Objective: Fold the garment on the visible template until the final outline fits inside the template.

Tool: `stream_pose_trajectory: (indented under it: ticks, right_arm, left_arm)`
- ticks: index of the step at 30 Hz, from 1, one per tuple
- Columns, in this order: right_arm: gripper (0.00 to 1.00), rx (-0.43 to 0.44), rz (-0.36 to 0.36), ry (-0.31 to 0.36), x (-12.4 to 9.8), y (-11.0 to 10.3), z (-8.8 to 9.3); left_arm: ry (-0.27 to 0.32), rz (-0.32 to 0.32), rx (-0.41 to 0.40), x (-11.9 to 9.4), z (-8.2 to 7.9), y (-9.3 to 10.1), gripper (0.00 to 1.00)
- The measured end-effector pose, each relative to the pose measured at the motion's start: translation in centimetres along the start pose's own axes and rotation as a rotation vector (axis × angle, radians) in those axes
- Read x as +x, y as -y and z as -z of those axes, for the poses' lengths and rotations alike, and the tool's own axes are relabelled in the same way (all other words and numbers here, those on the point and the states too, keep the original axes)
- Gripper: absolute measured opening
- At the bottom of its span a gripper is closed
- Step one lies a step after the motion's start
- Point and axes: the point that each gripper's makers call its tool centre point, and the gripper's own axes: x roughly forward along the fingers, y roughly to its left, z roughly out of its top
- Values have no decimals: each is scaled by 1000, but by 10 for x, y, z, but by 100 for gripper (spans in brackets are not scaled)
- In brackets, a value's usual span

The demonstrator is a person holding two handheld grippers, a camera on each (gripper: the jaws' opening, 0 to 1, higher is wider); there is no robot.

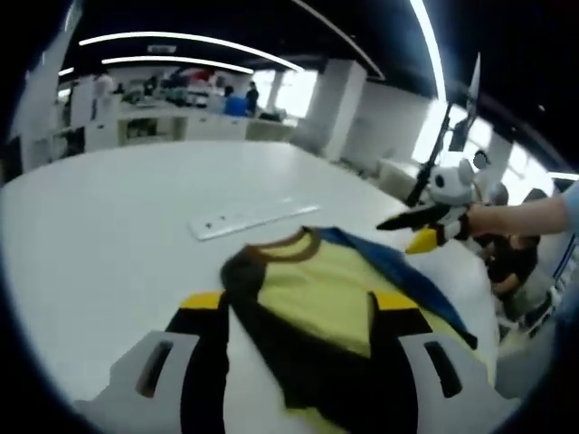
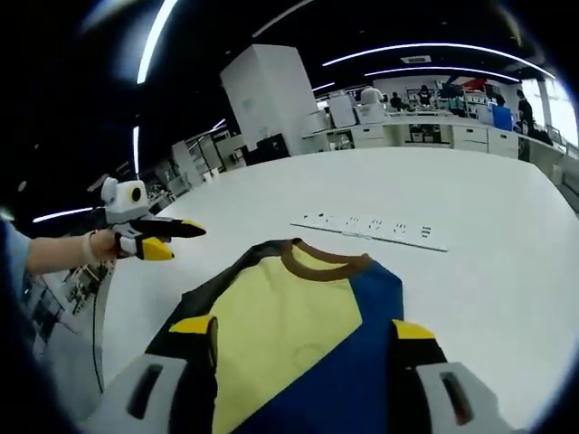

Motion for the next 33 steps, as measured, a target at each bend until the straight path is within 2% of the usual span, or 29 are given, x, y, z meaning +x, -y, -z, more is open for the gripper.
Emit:
stream_pose_trajectory:
  ticks: [4, 6, 9, 13, 16, 17, 20, 26, 29, 33]
  right_arm:
    - [75, 2, -1, 6, -13, -12, 6]
    - [75, -3, 1, 4, -14, -12, 7]
    - [74, -8, 10, 8, -28, -20, 10]
    - [74, 4, 20, 34, -39, -25, 11]
    - [74, 18, 17, 39, -49, -30, 14]
    - [74, 18, 19, 37, -52, -31, 16]
    - [73, 15, 25, 41, -61, -33, 22]
    - [73, 10, 27, 23, -83, -49, 43]
    - [73, 18, 29, 28, -87, -48, 45]
    - [73, 2, 31, 11, -100, -57, 58]
  left_arm:
    - [2, 3, 8, -18, 5, 13, 58]
    - [6, 1, 4, -25, 6, 19, 58]
    - [11, -4, -2, -34, 9, 25, 58]
    - [48, -5, -51, -46, 12, 36, 58]
    - [31, 6, -33, -51, 18, 48, 58]
    - [11, 7, -10, -54, 22, 52, 58]
    - [29, 10, -21, -63, 20, 60, 58]
    - [55, 2, -23, -80, 16, 70, 58]
    - [41, -2, 0, -87, 21, 76, 58]
    - [31, 2, 2, -98, 29, 84, 58]
